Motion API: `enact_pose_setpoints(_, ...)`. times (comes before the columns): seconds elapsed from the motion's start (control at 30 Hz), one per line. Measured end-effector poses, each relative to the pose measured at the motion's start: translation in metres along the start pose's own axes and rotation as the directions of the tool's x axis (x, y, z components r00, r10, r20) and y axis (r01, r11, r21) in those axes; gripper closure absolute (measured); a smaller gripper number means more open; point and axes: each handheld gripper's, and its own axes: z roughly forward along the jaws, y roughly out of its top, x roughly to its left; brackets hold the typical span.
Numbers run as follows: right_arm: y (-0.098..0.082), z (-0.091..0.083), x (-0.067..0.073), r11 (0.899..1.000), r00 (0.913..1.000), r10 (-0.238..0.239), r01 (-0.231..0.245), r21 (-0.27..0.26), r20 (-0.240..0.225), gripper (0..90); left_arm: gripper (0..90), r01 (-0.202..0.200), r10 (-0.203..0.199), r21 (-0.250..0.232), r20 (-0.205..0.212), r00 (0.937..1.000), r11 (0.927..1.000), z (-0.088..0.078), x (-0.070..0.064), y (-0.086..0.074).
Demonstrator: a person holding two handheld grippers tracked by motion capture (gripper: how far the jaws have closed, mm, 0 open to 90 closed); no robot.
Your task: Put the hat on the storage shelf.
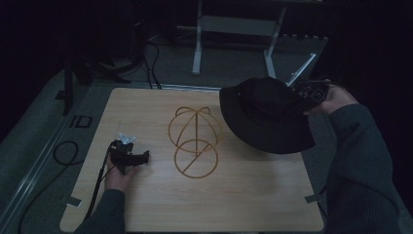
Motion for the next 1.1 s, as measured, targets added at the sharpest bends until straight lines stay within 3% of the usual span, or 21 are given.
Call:
enact_pose_setpoints(0.73,0.001,-0.016,0.009,0.998,0.9981,-0.058,0.057,-0.026,-0.021,86.6,7.8,0.0,0.0,0.0,0.0,1.0,1.0,0.0,0.0,0.0)
enact_pose_setpoints(1.1,0.003,-0.026,0.016,0.993,0.9946,-0.098,0.095,-0.073,-0.034,86.6,7.8,0.001,-0.001,-0.002,-0.001,1.0,1.0,0.0,0.0,0.0)
